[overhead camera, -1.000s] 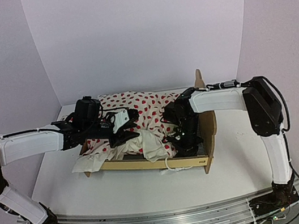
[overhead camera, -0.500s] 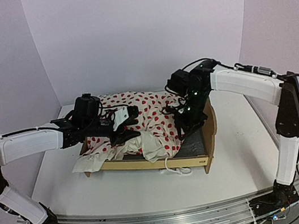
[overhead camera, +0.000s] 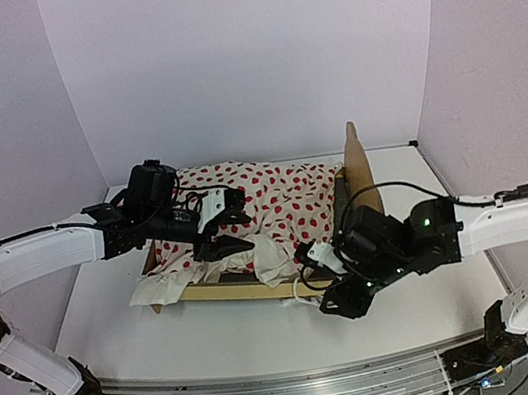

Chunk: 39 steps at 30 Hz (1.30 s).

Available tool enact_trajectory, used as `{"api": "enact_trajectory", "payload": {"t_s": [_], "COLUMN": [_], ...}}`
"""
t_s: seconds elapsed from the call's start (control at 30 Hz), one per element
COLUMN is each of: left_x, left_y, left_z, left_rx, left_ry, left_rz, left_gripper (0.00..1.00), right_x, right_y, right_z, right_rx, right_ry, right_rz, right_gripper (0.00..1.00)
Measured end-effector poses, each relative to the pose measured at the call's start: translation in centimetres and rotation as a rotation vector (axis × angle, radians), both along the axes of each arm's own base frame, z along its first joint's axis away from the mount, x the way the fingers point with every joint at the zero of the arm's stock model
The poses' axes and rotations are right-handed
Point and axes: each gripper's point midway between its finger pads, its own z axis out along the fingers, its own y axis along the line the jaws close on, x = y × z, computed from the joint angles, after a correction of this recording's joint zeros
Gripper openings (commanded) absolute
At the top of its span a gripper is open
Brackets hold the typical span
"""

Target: Set up the pet bed

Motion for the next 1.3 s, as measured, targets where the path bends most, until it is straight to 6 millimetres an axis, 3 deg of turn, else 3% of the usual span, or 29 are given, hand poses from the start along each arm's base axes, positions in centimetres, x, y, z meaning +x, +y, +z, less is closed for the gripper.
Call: {"api": "enact_trajectory", "payload": {"t_s": [0.23, 0.47, 0.73, 0.9, 1.0, 1.1, 1.3], "left_x": [-3.0, -3.4, -2.9, -2.2, -1.9, -1.6, -1.4], "left_y": [-0.2, 0.5, 0.9, 0.5, 0.3, 0.1, -0.1], "left_z": [-0.2, -2.3, -5.2, -6.5, -7.4, -7.7, -7.4], "left_rx": [0.016, 0.067, 0.130, 0.147, 0.157, 0.159, 0.145], "left_ry": [-0.011, -0.009, 0.014, 0.033, 0.050, 0.058, 0.061], "left_rz": [-0.089, -0.091, -0.055, -0.041, -0.035, -0.024, -0.013], "left_gripper": [0.51, 0.48, 0.49, 0.49, 0.49, 0.49, 0.49], "right_x": [1.3, 2.6, 5.9, 10.2, 12.2, 12.1, 9.4], "right_y": [0.0, -2.0, -3.0, -5.3, -5.7, -4.9, -4.0], "right_z": [-4.5, -8.4, -9.0, -8.7, -8.1, -8.0, -9.3], "right_rx": [0.034, 0.037, 0.008, 0.007, 0.020, 0.064, 0.097], "right_ry": [-0.189, -0.315, -0.384, -0.368, -0.368, -0.338, -0.233], "right_rz": [-0.058, -0.141, -0.205, -0.284, -0.310, -0.289, -0.241], "right_gripper": [0.39, 0.36, 0.35, 0.35, 0.36, 0.41, 0.46]}}
